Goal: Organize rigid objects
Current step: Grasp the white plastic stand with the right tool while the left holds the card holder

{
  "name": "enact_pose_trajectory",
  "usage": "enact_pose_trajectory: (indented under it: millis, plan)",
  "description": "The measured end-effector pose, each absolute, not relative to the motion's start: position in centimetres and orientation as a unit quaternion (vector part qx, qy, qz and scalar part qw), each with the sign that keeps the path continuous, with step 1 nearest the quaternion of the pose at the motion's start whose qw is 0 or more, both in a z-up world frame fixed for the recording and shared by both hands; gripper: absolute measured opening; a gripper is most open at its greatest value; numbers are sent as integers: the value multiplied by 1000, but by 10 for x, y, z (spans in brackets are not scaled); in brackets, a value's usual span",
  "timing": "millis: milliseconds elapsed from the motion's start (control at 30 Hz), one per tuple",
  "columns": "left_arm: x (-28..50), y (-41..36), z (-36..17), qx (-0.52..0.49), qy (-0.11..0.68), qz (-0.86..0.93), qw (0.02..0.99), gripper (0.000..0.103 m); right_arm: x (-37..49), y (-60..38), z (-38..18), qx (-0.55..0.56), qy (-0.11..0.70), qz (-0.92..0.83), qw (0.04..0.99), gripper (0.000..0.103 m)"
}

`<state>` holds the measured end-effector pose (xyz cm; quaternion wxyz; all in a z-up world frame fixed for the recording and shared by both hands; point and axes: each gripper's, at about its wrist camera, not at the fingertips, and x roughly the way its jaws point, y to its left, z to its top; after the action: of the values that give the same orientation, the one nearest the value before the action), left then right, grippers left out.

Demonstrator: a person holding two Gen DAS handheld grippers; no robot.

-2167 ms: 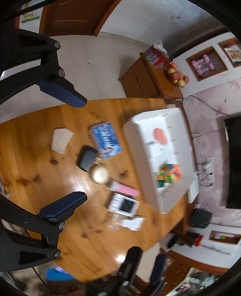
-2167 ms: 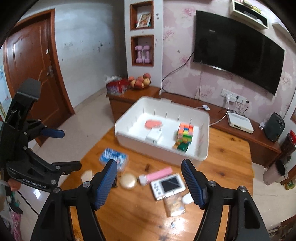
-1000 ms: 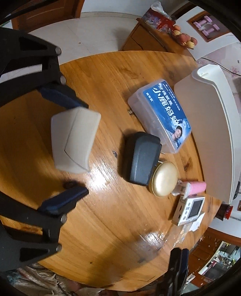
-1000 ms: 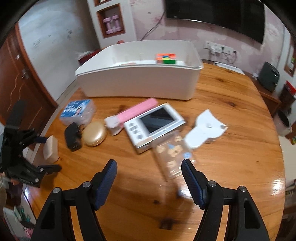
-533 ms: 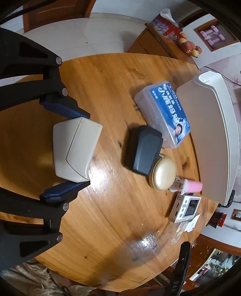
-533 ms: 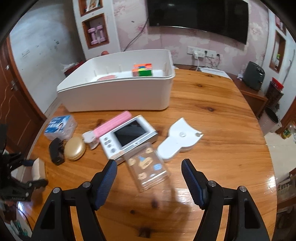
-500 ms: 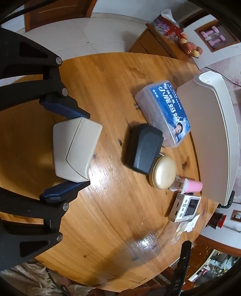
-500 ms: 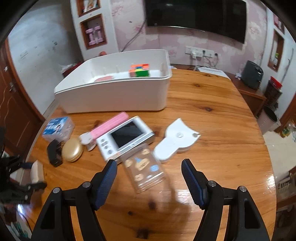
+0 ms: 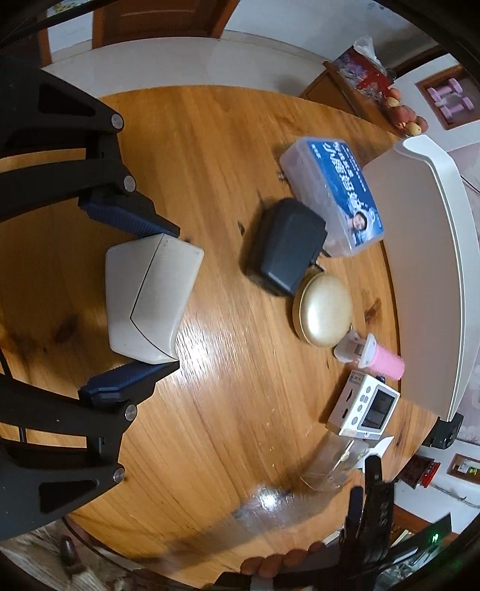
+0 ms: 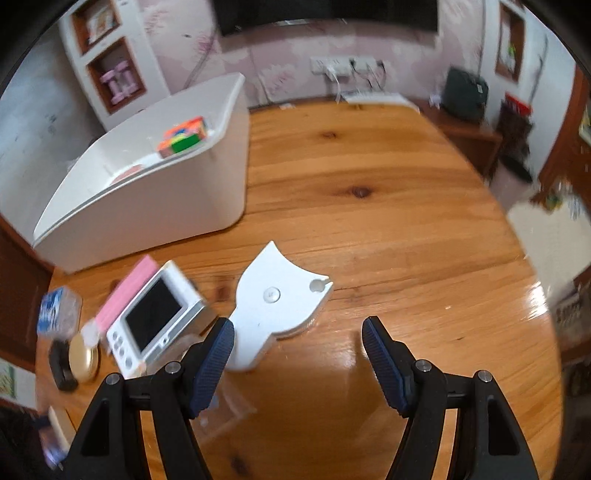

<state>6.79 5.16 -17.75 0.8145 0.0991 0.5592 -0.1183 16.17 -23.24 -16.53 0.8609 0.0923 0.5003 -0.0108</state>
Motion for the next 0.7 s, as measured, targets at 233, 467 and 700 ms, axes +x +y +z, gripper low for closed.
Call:
enact_pose_trajectory:
  millis: [233,467,700]
  plan:
    - [67,44,-177,98,567,-121,809,66,186,-232,-174,159,518,-27,840,73]
    - [64,37,-177,96,566,-123,809,66,199,-203,-176,63,517,-89,849,67]
    - [57,28,-175,88,567,-119,810,66,198,-201,-175,51,517,-69,851,59]
